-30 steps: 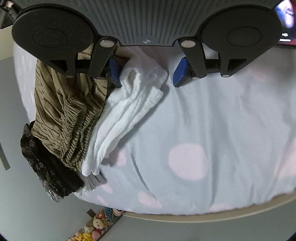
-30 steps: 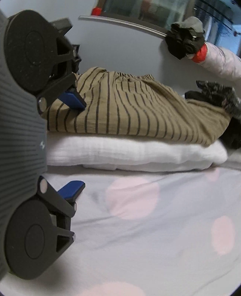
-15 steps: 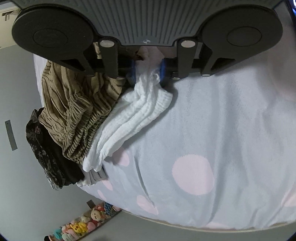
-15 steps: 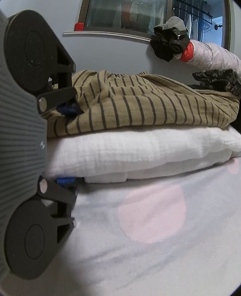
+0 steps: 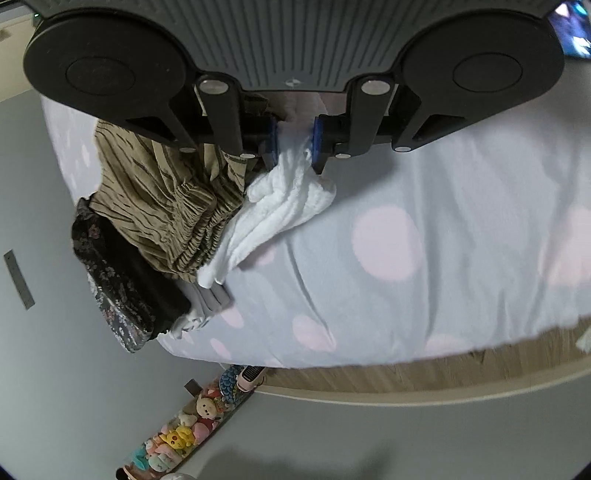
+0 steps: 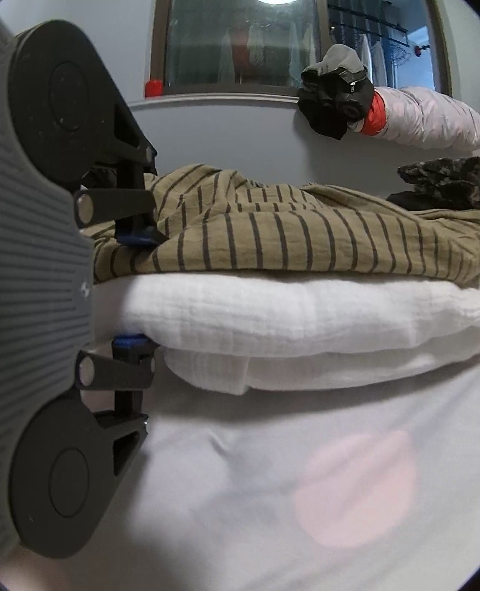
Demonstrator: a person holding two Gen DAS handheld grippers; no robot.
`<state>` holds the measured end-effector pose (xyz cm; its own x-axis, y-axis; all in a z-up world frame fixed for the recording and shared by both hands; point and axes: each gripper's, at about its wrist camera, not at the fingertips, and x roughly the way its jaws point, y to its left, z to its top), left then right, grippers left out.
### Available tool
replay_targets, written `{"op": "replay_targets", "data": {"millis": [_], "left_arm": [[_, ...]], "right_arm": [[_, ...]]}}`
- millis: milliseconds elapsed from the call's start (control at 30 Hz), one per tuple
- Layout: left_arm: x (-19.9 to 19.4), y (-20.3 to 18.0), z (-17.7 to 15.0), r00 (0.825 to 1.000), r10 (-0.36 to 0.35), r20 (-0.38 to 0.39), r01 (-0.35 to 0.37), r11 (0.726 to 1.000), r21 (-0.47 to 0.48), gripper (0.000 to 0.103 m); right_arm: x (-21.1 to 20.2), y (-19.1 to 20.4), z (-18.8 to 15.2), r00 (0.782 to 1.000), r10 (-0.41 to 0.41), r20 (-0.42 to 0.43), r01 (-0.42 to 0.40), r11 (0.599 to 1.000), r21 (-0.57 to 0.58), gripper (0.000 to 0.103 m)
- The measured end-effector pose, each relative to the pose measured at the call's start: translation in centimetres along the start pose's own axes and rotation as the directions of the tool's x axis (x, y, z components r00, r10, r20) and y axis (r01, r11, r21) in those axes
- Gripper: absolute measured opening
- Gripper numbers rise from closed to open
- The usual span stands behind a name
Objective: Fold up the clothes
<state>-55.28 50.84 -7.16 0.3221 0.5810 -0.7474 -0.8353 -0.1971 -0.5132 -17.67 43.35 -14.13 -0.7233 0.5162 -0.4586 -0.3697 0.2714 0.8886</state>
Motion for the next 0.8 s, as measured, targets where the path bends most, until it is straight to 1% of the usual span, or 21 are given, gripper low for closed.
{"op": "replay_targets", "data": {"millis": [133,233,367,433,500,600,700,733,800], "left_arm": [[1.7,1.1,-0.5,0.999,0.041,-0.029,-0.041,0.999,0.004,0.02],[3.1,1.9,-1.1,0.998,0.055,-0.038,-0.055,0.998,0.009,0.02],[3.6,1.8,-1.2,0.997,0.067,-0.043,-0.066,0.997,0.03,0.022],[3.1,1.3,-1.0,0.996,0.079,-0.039,-0.076,0.995,0.063,0.027],[2.2,0.6,-0.9,0.995,0.101,-0.025,-0.098,0.989,0.108,0.031],[0.9,-0.5,-0.8,0.991,0.135,0.006,-0.135,0.977,0.163,0.031],[-0.5,-1.7,-0.6,0.983,0.171,0.068,-0.181,0.962,0.205,0.031],[-1.1,-2.2,-0.4,0.981,0.171,0.091,-0.187,0.958,0.216,0.031],[-2.1,-3.2,-0.1,0.981,0.151,0.119,-0.176,0.955,0.238,0.031]], "right_arm": [[1.4,-0.5,-0.9,0.999,-0.031,-0.019,0.031,0.999,-0.005,0.046],[1.9,-1.1,-1.2,0.998,-0.051,-0.025,0.051,0.999,-0.019,0.046],[1.5,-1.2,-1.2,0.996,-0.073,-0.042,0.071,0.996,-0.049,0.054],[1.1,-0.9,-1.2,0.996,-0.083,-0.044,0.08,0.994,-0.075,0.056],[0.3,-0.7,-1.2,0.995,-0.09,-0.041,0.086,0.992,-0.089,0.057],[-1.1,-0.2,-1.2,0.994,-0.104,-0.028,0.1,0.987,-0.123,0.057],[-2.9,0.6,-1.2,0.991,-0.135,0.001,0.133,0.975,-0.177,0.057],[-3.7,0.9,-1.2,0.989,-0.146,0.016,0.146,0.969,-0.199,0.057],[-5.3,1.9,-1.3,0.984,-0.17,0.063,0.18,0.951,-0.251,0.057]]}}
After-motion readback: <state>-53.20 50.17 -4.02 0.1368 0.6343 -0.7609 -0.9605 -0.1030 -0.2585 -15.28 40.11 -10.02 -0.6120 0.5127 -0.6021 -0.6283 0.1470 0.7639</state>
